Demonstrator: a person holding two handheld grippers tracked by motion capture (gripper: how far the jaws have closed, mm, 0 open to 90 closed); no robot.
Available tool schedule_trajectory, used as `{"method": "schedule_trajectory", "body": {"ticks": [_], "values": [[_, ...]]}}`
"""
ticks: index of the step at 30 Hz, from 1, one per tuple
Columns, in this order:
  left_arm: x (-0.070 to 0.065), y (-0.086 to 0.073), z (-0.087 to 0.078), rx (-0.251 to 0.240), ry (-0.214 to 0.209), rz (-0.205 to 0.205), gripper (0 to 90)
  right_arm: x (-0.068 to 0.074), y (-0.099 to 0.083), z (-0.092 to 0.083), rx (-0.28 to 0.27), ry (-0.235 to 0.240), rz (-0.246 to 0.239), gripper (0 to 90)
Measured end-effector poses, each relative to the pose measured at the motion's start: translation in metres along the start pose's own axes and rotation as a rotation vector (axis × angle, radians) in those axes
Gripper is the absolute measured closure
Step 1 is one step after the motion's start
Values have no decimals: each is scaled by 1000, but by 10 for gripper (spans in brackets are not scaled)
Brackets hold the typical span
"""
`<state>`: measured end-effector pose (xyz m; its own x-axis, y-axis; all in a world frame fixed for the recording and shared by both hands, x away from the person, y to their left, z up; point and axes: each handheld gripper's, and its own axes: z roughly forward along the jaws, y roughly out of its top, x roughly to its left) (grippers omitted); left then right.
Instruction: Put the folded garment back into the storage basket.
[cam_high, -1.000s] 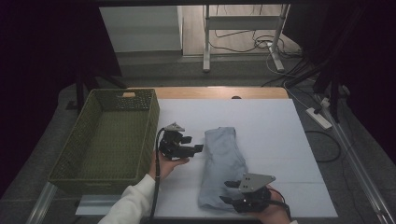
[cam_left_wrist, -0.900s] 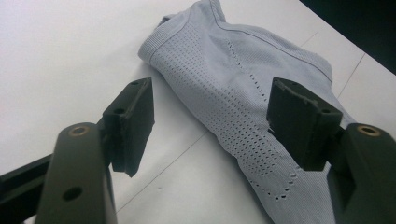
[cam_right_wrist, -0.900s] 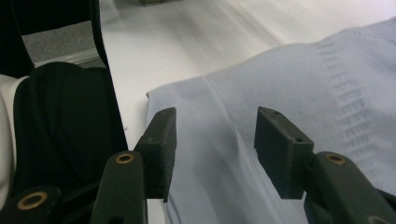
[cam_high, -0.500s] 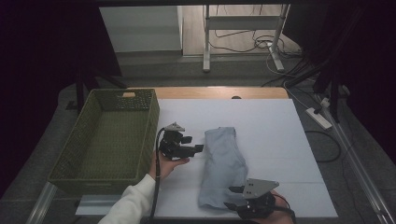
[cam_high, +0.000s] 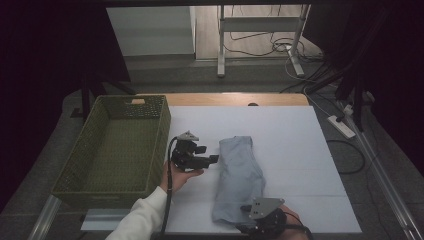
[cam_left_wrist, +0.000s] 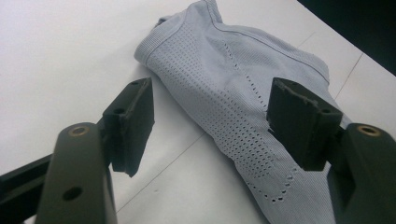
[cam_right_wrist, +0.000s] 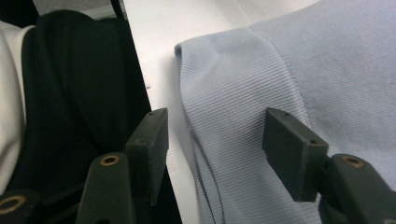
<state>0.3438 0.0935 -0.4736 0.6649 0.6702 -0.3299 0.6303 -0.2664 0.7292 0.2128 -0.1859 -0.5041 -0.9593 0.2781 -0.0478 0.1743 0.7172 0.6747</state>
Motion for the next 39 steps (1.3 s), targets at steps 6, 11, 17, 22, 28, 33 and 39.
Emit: {"method": "schedule_trajectory", "body": {"ticks": [6,11,17,22,28,33,39], "values": [[0,0,0,1,0,1,326,2,1,12,51,-9,-25,342],[0,0,1,2,0,2,326,2,-1,17,74,-23,-39,336],[-1,0,0,1,-1,3,326,3,-1,17,94,-57,-79,403],[-1,-1,1,3,-2,2,326,3,1,17,112,-82,-108,485],[-1,-1,2,5,-3,1,326,1,2,16,126,-115,-139,635],[0,-1,3,5,-3,-2,326,-3,3,14,122,-106,-135,747],[3,-2,5,9,-9,-3,325,-14,5,5,61,-44,-53,776]]}}
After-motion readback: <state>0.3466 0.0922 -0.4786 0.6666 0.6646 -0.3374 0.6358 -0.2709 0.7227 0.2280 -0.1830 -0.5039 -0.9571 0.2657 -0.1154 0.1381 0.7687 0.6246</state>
